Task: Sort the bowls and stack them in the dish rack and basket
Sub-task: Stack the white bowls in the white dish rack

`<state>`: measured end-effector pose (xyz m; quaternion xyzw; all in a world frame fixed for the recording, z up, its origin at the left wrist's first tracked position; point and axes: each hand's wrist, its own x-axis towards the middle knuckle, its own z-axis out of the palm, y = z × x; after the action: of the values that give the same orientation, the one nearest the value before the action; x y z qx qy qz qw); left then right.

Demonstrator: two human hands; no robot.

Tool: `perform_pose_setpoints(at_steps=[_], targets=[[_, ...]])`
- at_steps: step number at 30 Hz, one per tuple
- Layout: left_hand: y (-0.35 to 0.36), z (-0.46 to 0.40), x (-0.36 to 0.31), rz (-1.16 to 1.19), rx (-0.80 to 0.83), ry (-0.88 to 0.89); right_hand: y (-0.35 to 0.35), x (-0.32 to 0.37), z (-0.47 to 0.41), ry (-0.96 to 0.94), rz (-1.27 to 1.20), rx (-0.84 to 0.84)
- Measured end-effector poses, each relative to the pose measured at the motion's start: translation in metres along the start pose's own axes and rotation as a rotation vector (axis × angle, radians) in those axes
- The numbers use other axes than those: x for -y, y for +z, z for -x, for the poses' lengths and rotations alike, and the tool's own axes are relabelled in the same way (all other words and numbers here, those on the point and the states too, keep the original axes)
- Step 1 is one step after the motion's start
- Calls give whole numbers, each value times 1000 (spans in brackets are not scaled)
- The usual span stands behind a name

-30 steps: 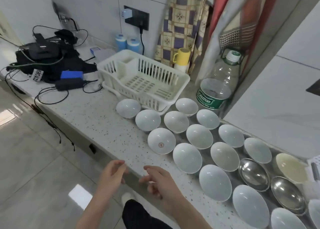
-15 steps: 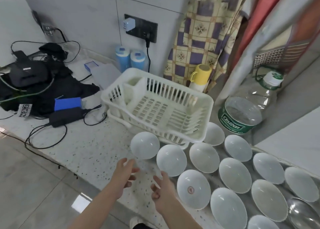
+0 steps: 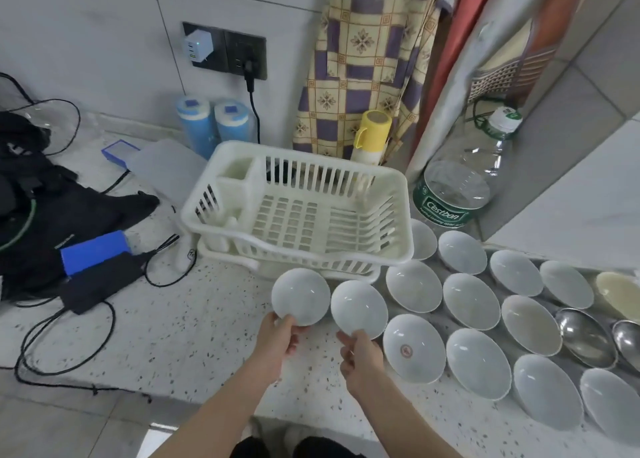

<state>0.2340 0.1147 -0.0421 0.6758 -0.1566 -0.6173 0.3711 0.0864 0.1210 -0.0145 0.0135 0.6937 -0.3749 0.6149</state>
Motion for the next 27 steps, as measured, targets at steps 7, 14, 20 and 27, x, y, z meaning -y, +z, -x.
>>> perform_pose_setpoints(at_steps=[7, 14, 20, 27], targets=[[-46, 15, -3, -182, 44, 58, -1, -22, 36, -81, -97, -20], [-72, 42, -46, -286, 219, 199, 3, -6, 79, -378, -177, -45], [-80, 57, -105, -168, 317, 235, 27, 79, 90, -702, -82, -53], [-87, 24, -169, -58, 148, 348, 101, 148, 43, -756, 432, 33]])
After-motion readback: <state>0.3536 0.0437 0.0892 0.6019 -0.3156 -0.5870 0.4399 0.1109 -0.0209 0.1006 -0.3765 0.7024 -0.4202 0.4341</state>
